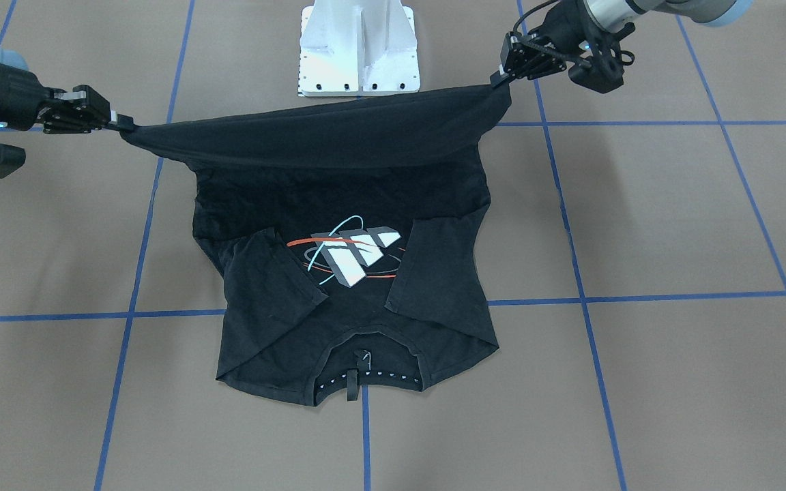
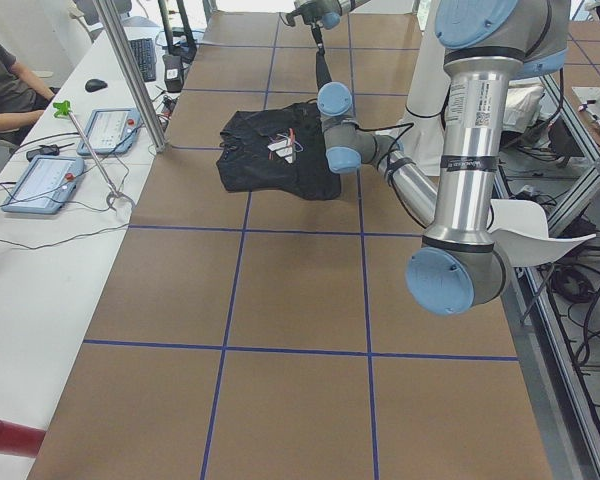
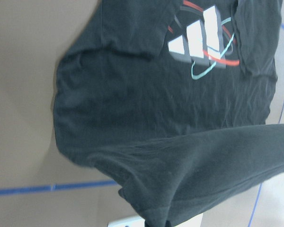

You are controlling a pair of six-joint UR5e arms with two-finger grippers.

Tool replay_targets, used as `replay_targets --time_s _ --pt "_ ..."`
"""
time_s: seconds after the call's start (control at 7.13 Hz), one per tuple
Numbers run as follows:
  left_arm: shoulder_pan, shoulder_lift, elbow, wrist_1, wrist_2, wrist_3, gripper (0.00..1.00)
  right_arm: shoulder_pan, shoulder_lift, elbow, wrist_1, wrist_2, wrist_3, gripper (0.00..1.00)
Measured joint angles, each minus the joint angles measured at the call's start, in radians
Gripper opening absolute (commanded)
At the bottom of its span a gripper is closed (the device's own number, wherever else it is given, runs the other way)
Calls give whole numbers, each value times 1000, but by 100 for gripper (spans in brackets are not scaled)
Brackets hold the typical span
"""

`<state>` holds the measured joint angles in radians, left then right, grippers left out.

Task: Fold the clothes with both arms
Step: 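Carry the hem with both grippers over the shirt toward the collar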

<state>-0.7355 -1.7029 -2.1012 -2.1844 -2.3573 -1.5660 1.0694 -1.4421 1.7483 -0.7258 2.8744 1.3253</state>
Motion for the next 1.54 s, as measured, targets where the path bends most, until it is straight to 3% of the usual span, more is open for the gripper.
replay_targets --time_s 0.56,0.98,1.54 --pt "-113 -81 119 0 10 8 0 53 163 -174 -2 -9 -2 0" --pt "-127 -172 240 -2 29 8 0 56 296 -336 -2 -44 -7 0" --pt "-128 -256 407 -15 78 18 0 45 363 -457 -1 -151 -12 0"
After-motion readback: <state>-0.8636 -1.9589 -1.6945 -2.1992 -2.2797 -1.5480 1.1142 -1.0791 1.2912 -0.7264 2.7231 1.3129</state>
